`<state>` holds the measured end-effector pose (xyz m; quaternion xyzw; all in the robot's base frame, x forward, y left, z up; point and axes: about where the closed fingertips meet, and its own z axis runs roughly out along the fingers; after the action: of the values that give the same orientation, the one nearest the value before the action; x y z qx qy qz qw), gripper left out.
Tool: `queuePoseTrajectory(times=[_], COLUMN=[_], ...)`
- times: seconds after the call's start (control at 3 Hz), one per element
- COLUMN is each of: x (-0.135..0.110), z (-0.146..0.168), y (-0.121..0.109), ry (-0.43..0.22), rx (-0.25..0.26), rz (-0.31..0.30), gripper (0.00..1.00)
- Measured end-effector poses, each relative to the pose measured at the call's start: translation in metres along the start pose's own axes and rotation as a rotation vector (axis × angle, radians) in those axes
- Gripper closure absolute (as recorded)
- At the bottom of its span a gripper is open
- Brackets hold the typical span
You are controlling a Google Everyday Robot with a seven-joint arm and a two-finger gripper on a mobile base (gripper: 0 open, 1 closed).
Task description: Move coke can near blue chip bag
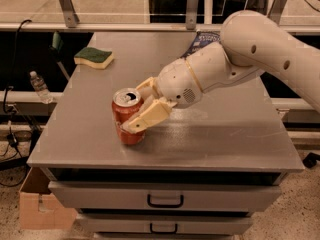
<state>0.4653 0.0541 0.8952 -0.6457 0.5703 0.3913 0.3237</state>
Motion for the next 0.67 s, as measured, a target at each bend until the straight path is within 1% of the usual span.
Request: queuePoseTrajectory(times=[0.33,0.67], x=[-0.014,-0.0141], z=[-0.053,-0.0529], y=[-0.0184,-0.0184], ry=[-0.043,-0.043], rx=[0.108,0.108], rz=[-0.023,-0.023], gripper=[1.0,1.0])
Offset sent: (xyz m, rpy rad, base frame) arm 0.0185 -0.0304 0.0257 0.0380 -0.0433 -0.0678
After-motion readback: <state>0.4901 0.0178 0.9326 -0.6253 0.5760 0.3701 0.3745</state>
